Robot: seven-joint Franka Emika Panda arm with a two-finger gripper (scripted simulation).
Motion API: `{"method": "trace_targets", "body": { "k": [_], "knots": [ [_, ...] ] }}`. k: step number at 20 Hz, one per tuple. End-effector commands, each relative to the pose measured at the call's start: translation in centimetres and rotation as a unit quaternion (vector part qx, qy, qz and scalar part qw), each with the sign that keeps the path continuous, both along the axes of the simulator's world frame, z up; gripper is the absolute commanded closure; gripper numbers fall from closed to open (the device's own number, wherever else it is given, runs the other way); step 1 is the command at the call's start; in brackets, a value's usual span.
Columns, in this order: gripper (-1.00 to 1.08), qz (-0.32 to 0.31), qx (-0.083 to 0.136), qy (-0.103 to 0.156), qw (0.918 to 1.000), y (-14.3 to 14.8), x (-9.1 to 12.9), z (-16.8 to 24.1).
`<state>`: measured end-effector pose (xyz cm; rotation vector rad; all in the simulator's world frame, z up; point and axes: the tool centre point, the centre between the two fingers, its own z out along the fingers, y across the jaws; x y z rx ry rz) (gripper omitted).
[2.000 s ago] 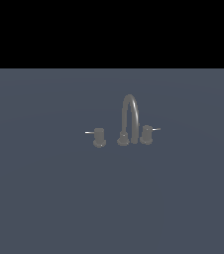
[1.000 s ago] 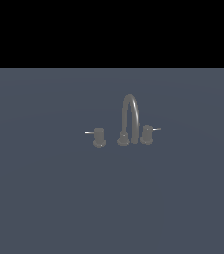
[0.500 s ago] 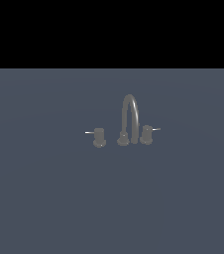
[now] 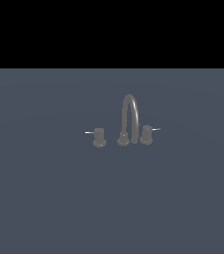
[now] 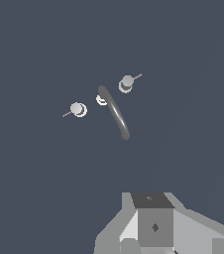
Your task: Turn on the faucet by rotating a designated handle.
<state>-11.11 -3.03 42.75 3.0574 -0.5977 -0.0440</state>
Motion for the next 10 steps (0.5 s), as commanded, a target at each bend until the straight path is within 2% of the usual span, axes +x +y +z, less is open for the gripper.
{"method": "trace_targets", "body": {
  "k": [1,6,10],
  "knots": [
    [1.08,-0.033,0.001,-0.002,0.9995,-0.6,2.0,-1.3],
    [1.08,-0.097,0.002,-0.005,0.9953,-2.0,5.8,-4.4],
    [1.08,-0.148,0.003,-0.007,0.989,-3.2,8.6,-7.2]
  ]
}}
